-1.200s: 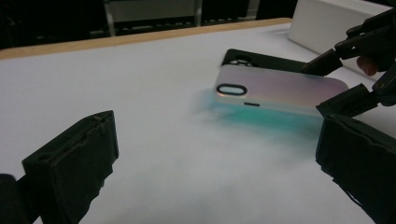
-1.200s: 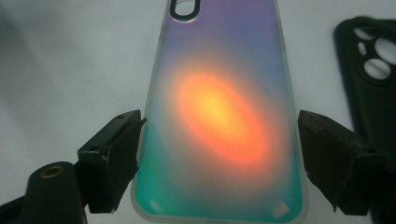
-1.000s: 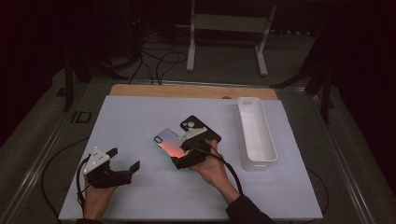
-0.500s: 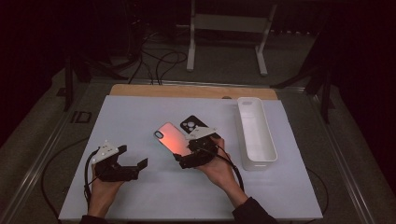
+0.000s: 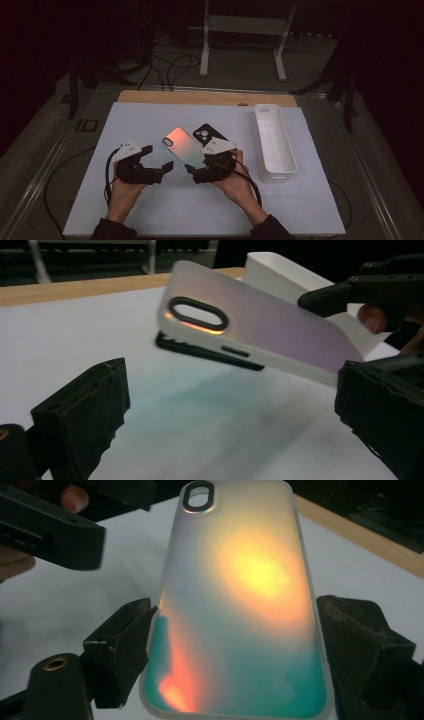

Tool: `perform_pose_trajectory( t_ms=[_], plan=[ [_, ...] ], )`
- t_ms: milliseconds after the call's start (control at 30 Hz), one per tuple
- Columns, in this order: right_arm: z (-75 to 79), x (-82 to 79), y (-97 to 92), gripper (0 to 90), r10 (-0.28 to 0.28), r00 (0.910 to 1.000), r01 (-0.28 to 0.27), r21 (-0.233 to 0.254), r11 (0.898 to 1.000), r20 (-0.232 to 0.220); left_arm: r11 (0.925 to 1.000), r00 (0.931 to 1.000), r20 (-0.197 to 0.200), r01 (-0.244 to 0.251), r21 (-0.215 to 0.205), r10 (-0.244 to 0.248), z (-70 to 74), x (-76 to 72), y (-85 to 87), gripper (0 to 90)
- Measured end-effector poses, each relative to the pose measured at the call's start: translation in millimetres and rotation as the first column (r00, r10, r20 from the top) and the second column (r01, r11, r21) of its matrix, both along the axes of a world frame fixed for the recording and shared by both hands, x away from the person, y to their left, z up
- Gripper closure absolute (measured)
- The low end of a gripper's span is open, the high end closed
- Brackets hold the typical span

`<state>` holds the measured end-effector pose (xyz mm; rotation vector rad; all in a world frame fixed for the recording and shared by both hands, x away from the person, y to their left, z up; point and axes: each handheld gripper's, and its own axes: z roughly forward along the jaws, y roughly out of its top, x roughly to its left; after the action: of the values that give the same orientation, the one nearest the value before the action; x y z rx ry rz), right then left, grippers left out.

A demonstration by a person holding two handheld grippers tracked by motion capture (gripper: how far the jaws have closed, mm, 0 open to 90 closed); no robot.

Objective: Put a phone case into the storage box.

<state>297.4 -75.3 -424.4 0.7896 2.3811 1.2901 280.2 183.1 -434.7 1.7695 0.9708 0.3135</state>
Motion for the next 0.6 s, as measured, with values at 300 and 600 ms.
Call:
perform_pose_trajectory(
  t_ms=[300, 600],
  plan=[
    [3.1, -4.8, -0.2, 16.8, 0.008, 0.9994, -0.009, 0.047, 0.999, 0.034, 0.9974, 0.9995, -0.031, 0.001, -0.072, -0.003, 2.7, 7.2, -7.4, 9.7],
    [4.3, -10.2, 7.1, 16.8, 0.01, 0.9974, -0.016, 0.084, 0.996, 0.071, 0.9875, 0.9973, -0.04, 0.055, -0.148, -0.061, 6.6, 8.8, -16.0, 33.8]
  ],
)
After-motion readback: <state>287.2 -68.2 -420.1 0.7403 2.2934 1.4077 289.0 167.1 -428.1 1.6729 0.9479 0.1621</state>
